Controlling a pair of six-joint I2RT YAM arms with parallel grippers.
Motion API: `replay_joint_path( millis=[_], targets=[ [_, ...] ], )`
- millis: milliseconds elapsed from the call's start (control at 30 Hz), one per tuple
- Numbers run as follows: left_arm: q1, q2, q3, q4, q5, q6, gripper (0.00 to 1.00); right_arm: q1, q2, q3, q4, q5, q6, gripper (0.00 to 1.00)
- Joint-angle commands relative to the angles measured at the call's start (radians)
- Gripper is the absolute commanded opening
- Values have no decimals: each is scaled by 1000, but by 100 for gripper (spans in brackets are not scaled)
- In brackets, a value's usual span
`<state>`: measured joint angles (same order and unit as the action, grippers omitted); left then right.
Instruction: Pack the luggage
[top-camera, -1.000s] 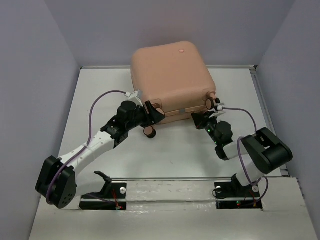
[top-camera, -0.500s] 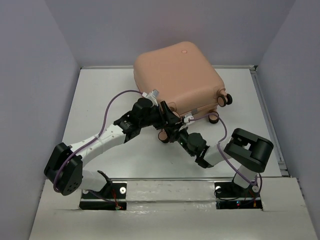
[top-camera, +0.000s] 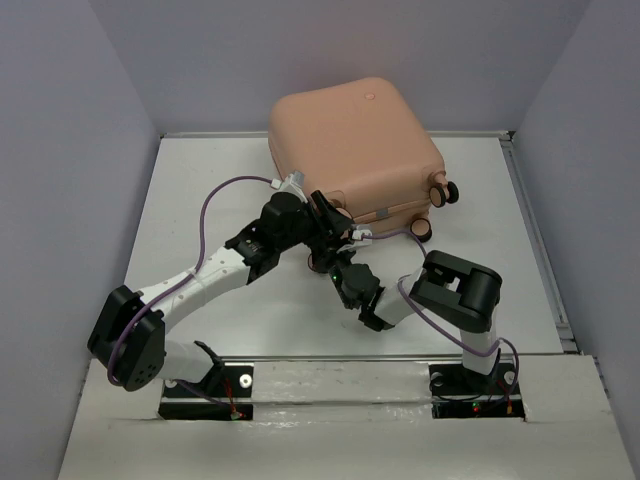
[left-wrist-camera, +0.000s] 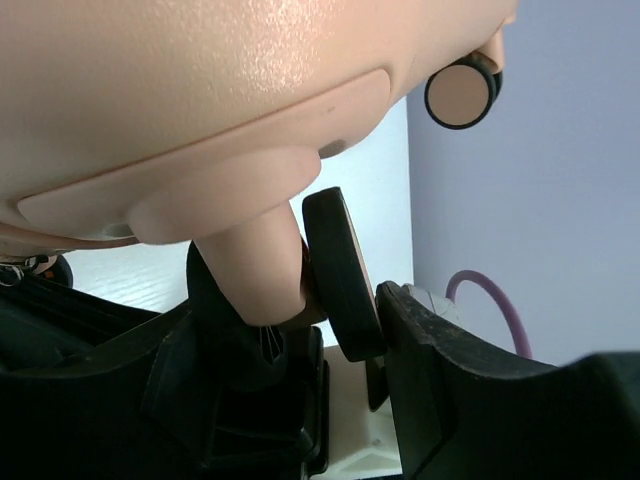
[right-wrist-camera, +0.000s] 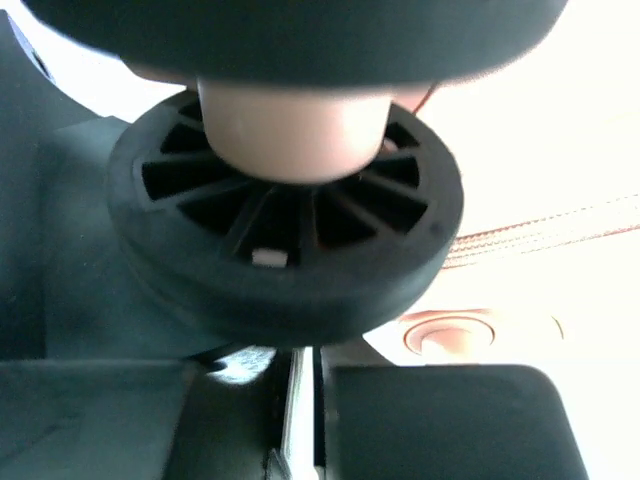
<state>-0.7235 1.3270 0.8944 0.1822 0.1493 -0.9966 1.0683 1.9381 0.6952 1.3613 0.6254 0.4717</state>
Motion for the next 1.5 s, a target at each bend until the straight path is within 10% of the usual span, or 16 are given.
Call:
replay_joint_path(
  millis=[0, 67, 133, 400, 533, 1133, 1467],
  targets=[
    [-111, -83, 60, 577, 220, -105, 6, 117, -57, 22, 357, -163, 5, 15],
    [-100, -107, 16, 571, 199, -99, 7, 157, -140, -122, 352, -117, -34, 67],
    [-93, -123, -23, 565, 179, -94, 13, 166, -242, -233, 332, -102, -44, 79],
    [-56, -176, -195, 619, 133, -96, 88, 167, -747, -424, -311, -87, 19, 90],
    [-34, -201, -230, 608, 130, -79, 99, 141, -961, -372, -632, 8, 12, 97],
    [-1, -195, -284, 662, 165, -96, 99, -128, -726, -10, -844, -208, 19, 98],
    [2, -221, -311, 628, 154, -71, 99, -128, -688, 30, -792, -147, -114, 57]
  ],
)
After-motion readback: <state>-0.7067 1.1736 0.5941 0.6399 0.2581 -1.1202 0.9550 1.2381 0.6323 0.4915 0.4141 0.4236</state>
